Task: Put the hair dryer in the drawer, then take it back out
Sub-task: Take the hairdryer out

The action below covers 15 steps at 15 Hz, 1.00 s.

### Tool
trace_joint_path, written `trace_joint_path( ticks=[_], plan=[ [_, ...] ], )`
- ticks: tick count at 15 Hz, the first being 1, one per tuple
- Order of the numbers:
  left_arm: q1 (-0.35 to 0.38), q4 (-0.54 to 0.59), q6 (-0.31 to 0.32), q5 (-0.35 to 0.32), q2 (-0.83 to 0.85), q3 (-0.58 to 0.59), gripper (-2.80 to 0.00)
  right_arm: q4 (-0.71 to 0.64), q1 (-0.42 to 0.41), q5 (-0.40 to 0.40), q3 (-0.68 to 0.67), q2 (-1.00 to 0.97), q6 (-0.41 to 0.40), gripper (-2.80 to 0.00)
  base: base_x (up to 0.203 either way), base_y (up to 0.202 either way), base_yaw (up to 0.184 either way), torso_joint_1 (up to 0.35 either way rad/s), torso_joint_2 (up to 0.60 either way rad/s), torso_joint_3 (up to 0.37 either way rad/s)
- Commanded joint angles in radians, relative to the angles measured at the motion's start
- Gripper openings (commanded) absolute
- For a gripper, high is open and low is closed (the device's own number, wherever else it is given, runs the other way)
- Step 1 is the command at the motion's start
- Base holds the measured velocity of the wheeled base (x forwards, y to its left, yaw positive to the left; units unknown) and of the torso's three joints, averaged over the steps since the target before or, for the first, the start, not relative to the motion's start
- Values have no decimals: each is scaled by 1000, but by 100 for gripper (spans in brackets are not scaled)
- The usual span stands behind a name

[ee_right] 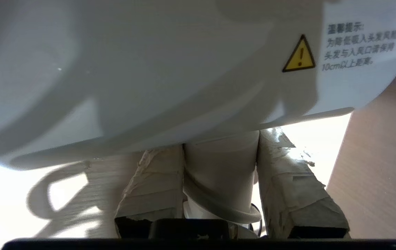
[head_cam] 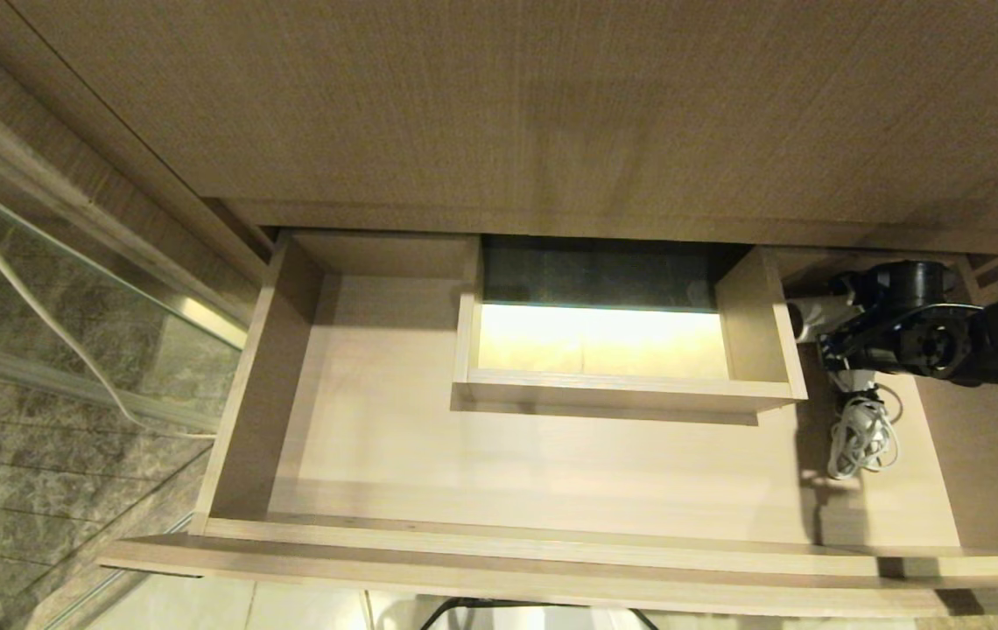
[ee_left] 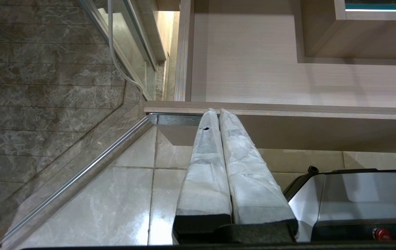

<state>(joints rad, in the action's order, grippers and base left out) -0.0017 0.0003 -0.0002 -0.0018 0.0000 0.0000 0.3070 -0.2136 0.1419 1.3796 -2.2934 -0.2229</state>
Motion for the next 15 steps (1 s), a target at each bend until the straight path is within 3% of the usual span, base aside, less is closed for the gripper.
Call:
trace_joint_path(
  ticks=[1,15],
  plan=[
    [0,0,0,0,0,2,-280,-9,0,-2,-17,31,2,-280,0,0,0,0,0,0],
    [0,0,0,0,0,2,-280,-61,-3,-13,-278,423,-2,-280,0,0,0,0,0,0]
  ],
)
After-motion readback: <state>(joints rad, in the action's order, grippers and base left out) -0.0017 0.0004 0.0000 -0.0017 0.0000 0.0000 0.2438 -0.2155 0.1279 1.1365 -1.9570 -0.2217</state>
